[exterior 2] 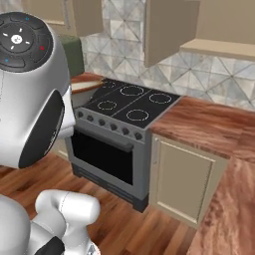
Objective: Move the bowls from the cabinet to the plates on the dining table.
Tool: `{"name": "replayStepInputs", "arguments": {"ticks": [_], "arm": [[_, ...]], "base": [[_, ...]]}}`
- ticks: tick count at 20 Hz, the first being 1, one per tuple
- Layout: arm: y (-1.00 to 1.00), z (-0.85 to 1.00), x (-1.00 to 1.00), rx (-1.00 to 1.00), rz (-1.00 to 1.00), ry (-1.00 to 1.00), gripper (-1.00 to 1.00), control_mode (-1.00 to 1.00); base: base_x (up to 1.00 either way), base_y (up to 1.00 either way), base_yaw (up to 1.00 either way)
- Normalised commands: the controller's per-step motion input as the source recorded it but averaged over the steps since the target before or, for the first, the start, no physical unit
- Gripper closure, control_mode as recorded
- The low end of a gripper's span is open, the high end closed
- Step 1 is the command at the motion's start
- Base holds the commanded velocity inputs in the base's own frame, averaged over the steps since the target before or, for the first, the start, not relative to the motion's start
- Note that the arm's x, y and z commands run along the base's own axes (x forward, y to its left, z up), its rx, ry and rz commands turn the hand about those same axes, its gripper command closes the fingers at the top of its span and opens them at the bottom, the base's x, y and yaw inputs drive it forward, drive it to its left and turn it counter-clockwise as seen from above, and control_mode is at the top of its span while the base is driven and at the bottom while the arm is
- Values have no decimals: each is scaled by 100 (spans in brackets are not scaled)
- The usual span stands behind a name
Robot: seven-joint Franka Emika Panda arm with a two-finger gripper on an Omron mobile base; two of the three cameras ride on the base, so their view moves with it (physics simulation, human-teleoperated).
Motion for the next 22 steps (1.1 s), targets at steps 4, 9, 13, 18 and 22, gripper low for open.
{"name": "replayStepInputs", "arguments": {"ticks": [4,9,13,18,22], "arm": [[0,0,0,0,0,0,100,100],[0,0,0,0,0,0,100,100],[0,0,0,0,0,0,100,100],[0,0,0,0,0,0,100,100],[0,0,0,0,0,0,100,100]], "base": [[0,0,25],[0,0,25],[0,0,25],[0,0,25],[0,0,25]]}}
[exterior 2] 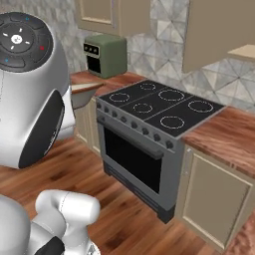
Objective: Move the bowls from the cabinet to the plates on the dining table.
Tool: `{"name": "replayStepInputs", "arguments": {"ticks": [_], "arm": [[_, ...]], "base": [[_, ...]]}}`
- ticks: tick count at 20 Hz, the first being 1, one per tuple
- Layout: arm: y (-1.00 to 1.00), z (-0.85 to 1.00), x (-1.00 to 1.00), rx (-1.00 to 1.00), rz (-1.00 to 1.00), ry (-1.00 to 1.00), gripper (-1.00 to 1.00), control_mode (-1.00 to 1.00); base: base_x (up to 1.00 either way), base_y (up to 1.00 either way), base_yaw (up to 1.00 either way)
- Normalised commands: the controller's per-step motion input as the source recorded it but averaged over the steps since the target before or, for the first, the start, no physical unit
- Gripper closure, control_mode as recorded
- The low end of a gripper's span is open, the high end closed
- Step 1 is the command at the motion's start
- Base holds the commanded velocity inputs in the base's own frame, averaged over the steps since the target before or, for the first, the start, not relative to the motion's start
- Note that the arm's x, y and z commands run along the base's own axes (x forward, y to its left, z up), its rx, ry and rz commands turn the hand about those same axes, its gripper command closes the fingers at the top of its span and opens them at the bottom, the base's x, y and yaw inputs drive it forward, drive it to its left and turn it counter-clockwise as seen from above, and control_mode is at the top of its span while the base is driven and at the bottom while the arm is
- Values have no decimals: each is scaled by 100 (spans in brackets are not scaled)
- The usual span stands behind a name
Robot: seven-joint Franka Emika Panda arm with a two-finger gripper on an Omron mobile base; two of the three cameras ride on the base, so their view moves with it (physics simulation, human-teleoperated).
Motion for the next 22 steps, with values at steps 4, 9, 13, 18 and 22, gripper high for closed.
{"name": "replayStepInputs", "arguments": {"ticks": [4,9,13,18,22], "arm": [[0,0,0,0,0,0,100,100],[0,0,0,0,0,0,100,100],[0,0,0,0,0,0,100,100],[0,0,0,0,0,0,100,100],[0,0,0,0,0,0,100,100]], "base": [[0,0,25],[0,0,25],[0,0,25],[0,6,25],[0,6,25]]}}
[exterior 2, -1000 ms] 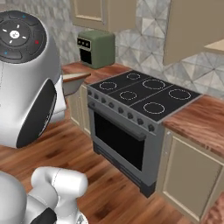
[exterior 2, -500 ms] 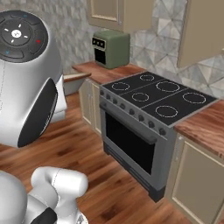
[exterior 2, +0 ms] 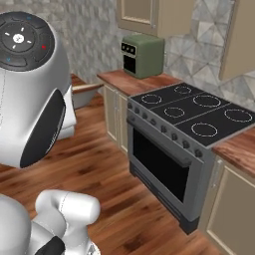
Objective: Move the bowls from the cabinet to the plates on the dining table.
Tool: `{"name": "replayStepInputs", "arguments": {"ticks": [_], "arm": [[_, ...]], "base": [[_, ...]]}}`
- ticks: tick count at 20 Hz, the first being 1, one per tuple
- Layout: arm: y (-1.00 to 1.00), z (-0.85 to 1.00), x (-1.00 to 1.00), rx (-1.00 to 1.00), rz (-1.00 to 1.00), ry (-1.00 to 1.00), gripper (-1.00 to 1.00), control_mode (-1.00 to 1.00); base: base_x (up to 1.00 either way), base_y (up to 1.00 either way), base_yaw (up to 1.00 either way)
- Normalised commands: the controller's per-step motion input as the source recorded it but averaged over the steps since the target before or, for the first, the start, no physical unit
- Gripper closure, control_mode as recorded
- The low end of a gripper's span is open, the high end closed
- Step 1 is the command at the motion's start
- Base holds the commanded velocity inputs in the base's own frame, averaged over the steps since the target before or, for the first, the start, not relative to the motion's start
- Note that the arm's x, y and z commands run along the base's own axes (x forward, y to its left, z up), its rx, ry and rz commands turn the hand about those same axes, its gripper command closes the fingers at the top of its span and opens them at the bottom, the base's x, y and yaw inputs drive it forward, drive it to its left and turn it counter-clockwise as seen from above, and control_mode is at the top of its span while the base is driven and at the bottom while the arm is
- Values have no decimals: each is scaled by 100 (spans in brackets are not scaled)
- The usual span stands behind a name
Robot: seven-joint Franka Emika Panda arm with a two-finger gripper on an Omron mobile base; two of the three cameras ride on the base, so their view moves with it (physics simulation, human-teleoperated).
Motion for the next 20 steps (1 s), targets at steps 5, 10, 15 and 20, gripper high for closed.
{"name": "replayStepInputs", "arguments": {"ticks": [5,10,15,20], "arm": [[0,0,0,0,0,0,100,100],[0,0,0,0,0,0,100,100],[0,0,0,0,0,0,100,100],[0,0,0,0,0,0,100,100]], "base": [[0,6,25],[0,6,25],[0,9,25],[0,12,24]]}}
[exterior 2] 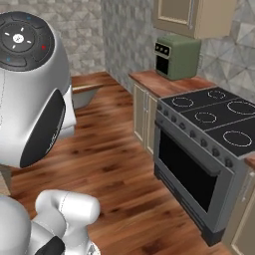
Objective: Move the bowls from the cabinet to the plates on the dining table.
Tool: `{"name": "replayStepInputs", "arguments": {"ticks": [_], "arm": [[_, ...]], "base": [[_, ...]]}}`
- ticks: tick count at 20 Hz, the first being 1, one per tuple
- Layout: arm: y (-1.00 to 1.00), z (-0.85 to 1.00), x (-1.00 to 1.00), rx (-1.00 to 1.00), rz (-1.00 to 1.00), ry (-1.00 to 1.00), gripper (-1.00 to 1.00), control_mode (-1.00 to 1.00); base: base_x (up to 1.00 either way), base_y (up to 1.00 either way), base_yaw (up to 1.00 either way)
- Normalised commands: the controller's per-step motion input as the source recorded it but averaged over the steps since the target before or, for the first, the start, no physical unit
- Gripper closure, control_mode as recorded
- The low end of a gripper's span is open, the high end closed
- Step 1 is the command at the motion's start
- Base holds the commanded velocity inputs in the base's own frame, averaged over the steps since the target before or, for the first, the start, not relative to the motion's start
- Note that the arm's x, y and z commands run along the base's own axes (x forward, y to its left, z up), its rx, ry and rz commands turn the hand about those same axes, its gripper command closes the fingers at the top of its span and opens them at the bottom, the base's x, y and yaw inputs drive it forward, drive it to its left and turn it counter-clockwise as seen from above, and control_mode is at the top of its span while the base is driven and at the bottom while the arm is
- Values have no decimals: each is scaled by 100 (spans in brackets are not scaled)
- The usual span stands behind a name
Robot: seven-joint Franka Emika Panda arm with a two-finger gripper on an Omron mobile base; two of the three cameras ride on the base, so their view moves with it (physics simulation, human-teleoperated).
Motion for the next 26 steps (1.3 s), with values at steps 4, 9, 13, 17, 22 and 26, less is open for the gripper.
{"name": "replayStepInputs", "arguments": {"ticks": [4,9,13,17,22,26], "arm": [[0,0,0,0,0,0,100,100],[0,0,0,0,0,0,100,100],[0,0,0,0,0,0,100,100],[0,0,0,0,0,0,100,100],[0,0,0,0,0,0,100,100],[0,0,0,0,0,0,100,100]], "base": [[0,10,25],[0,8,25],[0,9,25],[0,8,25],[0,8,25],[0,9,25]]}}
